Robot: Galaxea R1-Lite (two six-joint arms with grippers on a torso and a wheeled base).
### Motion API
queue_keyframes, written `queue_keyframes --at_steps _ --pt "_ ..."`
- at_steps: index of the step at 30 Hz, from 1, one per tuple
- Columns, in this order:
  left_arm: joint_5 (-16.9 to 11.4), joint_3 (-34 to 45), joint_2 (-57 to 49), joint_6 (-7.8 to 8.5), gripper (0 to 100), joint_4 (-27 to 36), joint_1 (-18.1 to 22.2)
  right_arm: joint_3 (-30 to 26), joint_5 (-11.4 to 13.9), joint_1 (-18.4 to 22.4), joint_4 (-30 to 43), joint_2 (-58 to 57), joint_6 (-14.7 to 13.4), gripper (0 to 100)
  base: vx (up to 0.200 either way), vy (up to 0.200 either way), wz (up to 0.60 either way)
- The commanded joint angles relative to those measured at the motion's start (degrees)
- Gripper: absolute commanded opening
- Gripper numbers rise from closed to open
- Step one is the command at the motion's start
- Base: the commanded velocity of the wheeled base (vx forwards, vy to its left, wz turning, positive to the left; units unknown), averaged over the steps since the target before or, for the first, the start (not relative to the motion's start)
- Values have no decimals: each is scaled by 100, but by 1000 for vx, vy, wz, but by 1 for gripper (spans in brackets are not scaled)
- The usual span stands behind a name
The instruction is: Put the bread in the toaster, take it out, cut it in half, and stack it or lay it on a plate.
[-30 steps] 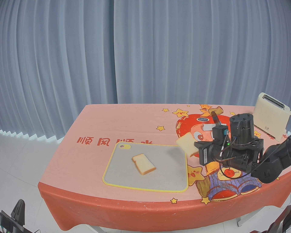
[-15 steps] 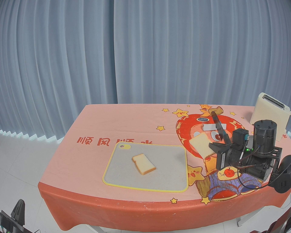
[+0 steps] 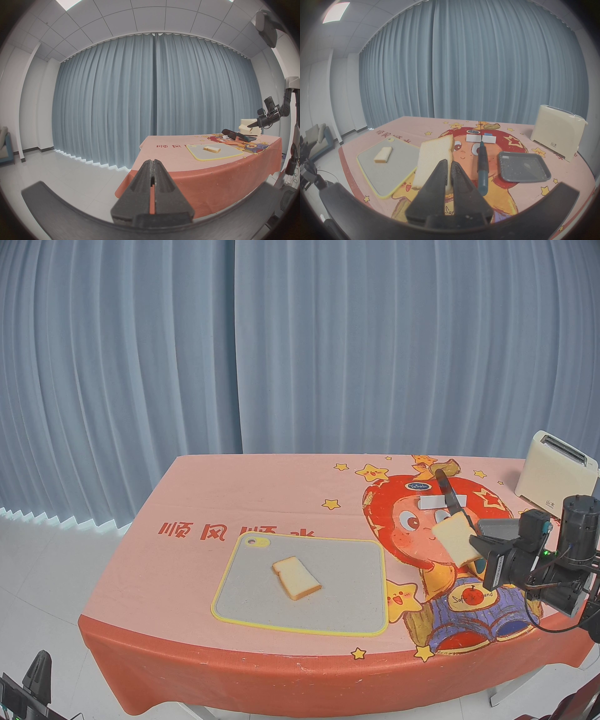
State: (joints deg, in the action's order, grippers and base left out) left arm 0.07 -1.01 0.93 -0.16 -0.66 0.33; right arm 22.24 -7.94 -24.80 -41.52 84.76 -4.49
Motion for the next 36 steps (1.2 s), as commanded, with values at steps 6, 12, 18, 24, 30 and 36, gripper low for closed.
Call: queue_keyframes --at_steps 6,12,18,24,30,36 --pt "37 101 -93 -37 0 4 2 -61 -59 -60 12 -390 -17 0 0 0 0" --pt "37 101 -93 -46 0 4 2 -105 -68 -69 12 -443 -8 0 0 0 0" --pt "37 101 -93 -37 0 4 2 -149 -6 -87 12 -522 -8 0 0 0 0" --pt "37 101 -93 -37 0 4 2 -132 -15 -87 4 -522 -8 0 0 0 0" --pt "45 101 -93 -19 0 4 2 -132 -68 -157 4 -540 -8 0 0 -167 0" --pt "45 101 -93 -37 0 4 2 -132 -85 -157 12 -575 0 0 0 -200 0"
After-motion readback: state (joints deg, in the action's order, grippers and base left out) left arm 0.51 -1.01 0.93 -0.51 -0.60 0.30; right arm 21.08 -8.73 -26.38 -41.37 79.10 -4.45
